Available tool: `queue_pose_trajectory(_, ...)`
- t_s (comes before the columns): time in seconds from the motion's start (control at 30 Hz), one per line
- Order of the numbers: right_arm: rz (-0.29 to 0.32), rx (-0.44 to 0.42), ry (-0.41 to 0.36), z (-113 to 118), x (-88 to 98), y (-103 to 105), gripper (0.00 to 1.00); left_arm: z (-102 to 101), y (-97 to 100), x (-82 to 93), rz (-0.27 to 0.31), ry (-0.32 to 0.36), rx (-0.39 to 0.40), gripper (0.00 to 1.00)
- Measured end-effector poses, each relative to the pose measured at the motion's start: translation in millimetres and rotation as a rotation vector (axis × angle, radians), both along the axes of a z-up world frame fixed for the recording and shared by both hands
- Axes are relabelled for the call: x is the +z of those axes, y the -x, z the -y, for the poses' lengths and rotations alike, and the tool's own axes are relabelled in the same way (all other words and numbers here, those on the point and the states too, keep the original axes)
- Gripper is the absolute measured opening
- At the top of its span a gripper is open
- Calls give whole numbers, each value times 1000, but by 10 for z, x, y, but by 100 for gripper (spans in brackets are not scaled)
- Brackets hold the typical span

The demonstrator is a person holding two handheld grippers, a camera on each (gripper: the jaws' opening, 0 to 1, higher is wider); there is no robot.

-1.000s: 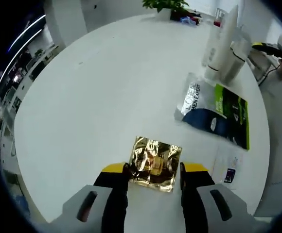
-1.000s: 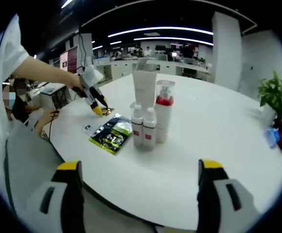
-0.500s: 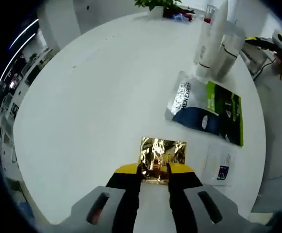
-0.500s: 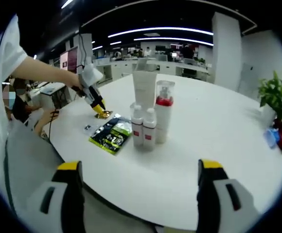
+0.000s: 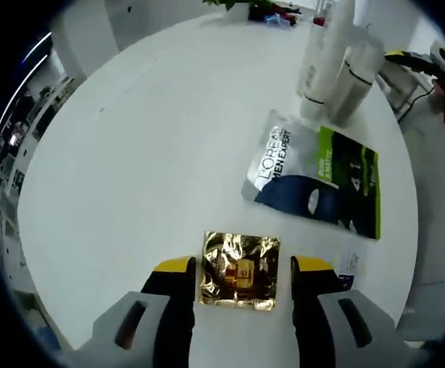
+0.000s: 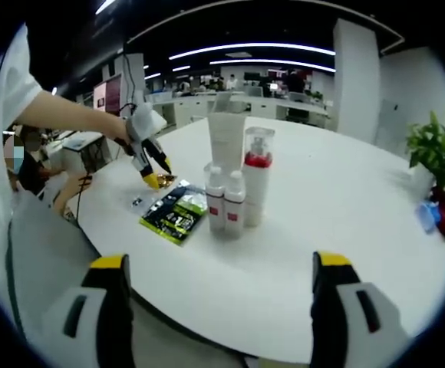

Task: Arrange the skincare products in the storage area until every visible bottle or jar stands upright without overlapping.

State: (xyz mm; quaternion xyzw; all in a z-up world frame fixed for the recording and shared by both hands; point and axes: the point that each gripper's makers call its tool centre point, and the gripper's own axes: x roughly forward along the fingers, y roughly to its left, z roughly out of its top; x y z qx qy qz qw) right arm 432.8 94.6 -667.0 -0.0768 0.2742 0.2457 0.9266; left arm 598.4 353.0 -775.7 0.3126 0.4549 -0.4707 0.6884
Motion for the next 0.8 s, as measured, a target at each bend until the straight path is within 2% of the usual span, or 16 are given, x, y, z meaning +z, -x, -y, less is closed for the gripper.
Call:
queue_pose_trajectory(0.23, 1, 0, 2, 2, -2, -2, 99, -8, -2, 46, -8, -19, -16, 45)
queue_pose_trajectory(0.3, 2, -1, 2, -1, 1, -3, 99, -1, -11, 58, -9, -18, -18, 37)
queue_pose_trajectory(0.33, 2, -1, 2, -2, 2, -2, 99, 0, -15, 57, -11, -19, -13, 36)
queue_pose_trajectory(0.5, 3, -1, 3, -3, 6, -3, 99, 1, -5, 49, -24, -32, -30, 36)
queue_pose_trajectory(0.67, 7, -4, 1, 0, 12, -8, 99, 72, 33, 131, -21, -26, -54, 36)
queue_pose_trajectory(0.8, 7, -2, 2, -4, 12, -8, 99, 135, 87, 149, -28, -47, -110, 36)
